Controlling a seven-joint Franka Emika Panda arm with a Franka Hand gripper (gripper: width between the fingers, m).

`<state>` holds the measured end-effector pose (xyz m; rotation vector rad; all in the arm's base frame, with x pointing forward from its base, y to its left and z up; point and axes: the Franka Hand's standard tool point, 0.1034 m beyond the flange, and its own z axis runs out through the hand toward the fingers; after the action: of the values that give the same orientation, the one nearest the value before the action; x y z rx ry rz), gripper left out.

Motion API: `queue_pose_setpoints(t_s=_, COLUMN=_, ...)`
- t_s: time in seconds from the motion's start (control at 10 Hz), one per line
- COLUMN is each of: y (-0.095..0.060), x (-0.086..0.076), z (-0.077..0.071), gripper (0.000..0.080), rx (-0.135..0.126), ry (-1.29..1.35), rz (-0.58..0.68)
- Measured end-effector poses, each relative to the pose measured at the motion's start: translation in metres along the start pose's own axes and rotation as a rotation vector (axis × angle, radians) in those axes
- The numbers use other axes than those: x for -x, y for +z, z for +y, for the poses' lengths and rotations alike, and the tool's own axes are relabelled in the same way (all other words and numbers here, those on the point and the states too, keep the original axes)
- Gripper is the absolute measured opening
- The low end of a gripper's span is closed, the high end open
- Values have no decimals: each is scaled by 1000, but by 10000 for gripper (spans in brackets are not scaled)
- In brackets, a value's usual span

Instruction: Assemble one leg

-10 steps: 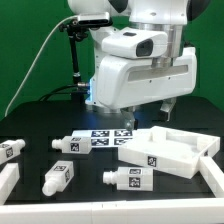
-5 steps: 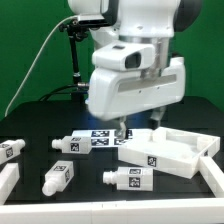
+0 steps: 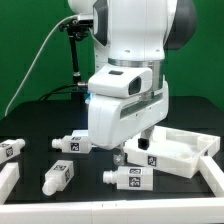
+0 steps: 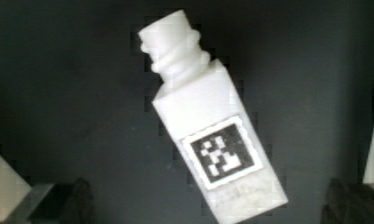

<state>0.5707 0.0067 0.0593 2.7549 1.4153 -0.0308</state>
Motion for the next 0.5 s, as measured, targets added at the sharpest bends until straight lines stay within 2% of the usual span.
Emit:
queue_pose_setpoints(t_s=0.2, y=5, x=1, z=1, gripper=649, rx=4, ry=-55, rz=6)
queue_pose_setpoints(t_s=0.4, y=36, x=6, z=6, gripper=649, rx=2, ry=-156, rz=24)
queue_pose_setpoints(t_s=0.5, y=45, x=4, z=3, gripper=649, rx=-2, ry=-158, rz=27)
